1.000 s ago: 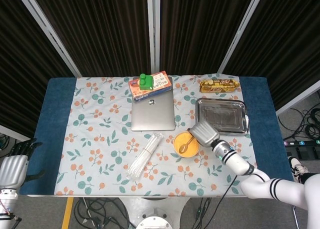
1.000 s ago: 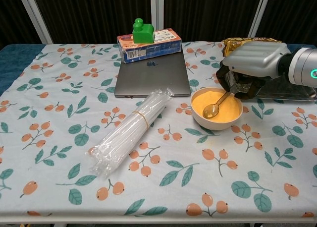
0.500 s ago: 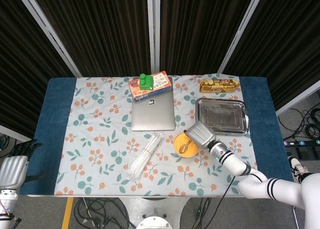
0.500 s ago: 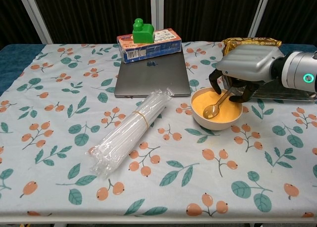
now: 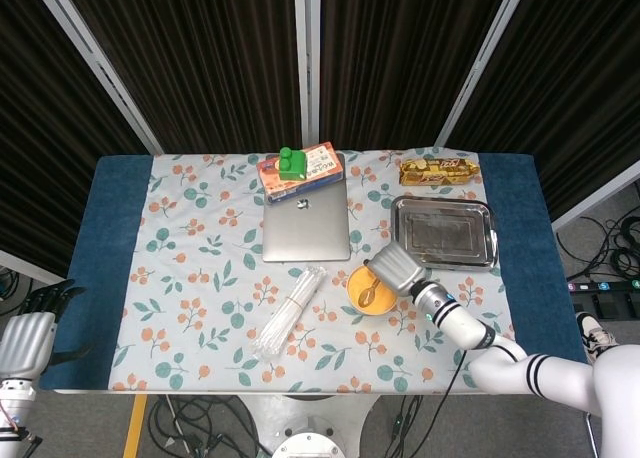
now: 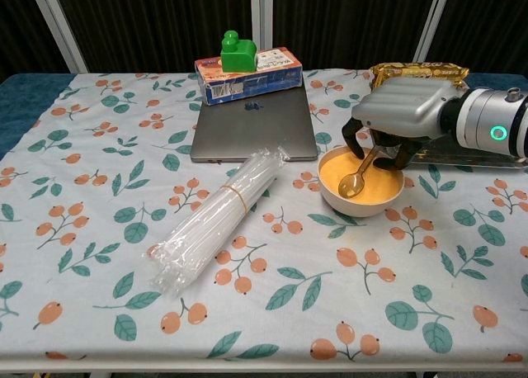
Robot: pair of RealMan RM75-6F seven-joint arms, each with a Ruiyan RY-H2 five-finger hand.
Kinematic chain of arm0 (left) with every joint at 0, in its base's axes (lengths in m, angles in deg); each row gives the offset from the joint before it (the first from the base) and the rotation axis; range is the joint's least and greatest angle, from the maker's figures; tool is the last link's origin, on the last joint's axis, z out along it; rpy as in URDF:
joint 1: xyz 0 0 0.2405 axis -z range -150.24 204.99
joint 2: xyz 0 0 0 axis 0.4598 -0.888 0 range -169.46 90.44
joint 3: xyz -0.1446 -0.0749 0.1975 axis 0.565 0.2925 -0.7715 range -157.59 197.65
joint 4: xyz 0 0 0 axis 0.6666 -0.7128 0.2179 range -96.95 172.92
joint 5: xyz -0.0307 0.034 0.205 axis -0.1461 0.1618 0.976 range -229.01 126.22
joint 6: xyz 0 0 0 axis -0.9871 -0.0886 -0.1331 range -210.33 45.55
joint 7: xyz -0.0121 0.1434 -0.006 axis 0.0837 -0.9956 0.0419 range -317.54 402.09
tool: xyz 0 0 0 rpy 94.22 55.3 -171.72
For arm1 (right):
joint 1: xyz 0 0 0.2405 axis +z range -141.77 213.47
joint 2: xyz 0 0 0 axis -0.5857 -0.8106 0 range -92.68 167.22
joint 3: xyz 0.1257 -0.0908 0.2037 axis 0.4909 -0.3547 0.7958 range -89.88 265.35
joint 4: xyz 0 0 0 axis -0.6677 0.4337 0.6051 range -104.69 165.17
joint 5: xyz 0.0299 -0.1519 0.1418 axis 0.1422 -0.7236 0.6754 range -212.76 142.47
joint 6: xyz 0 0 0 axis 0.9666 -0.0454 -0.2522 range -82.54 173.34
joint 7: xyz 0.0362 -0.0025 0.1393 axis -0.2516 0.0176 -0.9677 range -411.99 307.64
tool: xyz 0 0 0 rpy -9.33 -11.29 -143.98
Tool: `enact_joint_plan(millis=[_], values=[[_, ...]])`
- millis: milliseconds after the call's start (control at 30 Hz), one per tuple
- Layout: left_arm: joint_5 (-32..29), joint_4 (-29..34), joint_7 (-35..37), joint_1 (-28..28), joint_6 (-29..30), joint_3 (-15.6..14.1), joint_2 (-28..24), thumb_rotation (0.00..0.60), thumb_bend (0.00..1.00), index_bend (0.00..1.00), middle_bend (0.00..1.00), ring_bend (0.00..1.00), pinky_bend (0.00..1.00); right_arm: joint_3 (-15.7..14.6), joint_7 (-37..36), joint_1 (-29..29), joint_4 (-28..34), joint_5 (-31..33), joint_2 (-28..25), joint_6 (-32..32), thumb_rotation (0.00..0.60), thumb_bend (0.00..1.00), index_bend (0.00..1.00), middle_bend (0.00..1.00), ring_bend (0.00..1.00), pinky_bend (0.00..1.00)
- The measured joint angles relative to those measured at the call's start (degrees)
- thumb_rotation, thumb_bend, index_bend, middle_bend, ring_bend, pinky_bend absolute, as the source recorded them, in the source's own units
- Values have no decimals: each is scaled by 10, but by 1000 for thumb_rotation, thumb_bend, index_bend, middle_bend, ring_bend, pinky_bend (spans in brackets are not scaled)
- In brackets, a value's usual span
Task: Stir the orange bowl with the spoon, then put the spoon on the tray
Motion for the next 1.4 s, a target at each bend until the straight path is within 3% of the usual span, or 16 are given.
enact_joint_plan(millis=[633,1100,1400], values=[[4,-4,13,1,-3,-2,-1,600,0,258,223,149,137,2,77,8,20,-3,-17,15,600,425,634,988,1000,1000],[9,5,10,-1,3,-3,-4,600,0,259,223,149,138,-18,266,38,27,-50,-45,25,600,453,753,1000,1000,1000],[10,3,13,-1,3,-3,-1,600,0,259,223,149,138,-33,376,45,10,-72,-27,31,600,457,790,1000,1000,1000]])
